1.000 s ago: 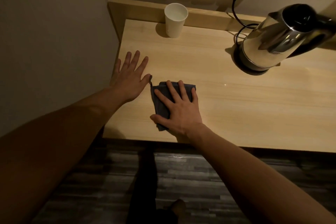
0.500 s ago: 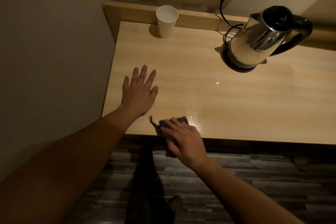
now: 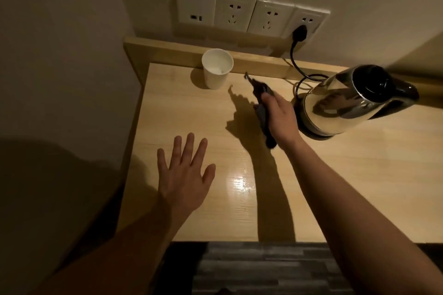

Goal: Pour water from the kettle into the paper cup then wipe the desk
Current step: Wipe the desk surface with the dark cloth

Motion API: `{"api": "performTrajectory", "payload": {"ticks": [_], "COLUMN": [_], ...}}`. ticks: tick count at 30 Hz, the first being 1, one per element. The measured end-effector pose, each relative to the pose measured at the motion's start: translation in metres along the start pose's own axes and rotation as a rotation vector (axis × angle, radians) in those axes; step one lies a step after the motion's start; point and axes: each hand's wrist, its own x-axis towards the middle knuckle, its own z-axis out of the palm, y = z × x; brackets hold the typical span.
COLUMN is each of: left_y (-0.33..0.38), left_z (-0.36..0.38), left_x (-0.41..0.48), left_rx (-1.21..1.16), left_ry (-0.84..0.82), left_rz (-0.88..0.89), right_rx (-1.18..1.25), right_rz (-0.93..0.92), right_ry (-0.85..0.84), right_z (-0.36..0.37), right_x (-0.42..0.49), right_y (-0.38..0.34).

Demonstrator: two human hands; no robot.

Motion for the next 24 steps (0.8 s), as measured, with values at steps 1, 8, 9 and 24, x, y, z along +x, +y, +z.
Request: {"api": "performTrajectory", "payload": {"ticks": [1,8,9,24], "left_y": [0.001,0.001,0.001,-0.004], "left_z": [0.000,0.004,0.004,0.012], "left_x": [0.001,0.005,0.005,0.008], "left_rx": [0.001,0.028,0.025,0.047], "left_ry": [0.005,0.017,0.016,0.023], "left_rz": [-0.009,-0.005,-0.010,-0.037], "right_rx": [-0.122,-0.908,-0.917,-0.968], "right_rz": [-0.055,-0.206,-0.212,-0.322], "right_ry": [-0.028,-0.125,-0.131,-0.210], "right_z": [0.003,0.040,0.040,0.019], "right_x": [0.027,0.095,0.094,-0.018], "right_y": [0.006,0.064,0.067,0.102]}}
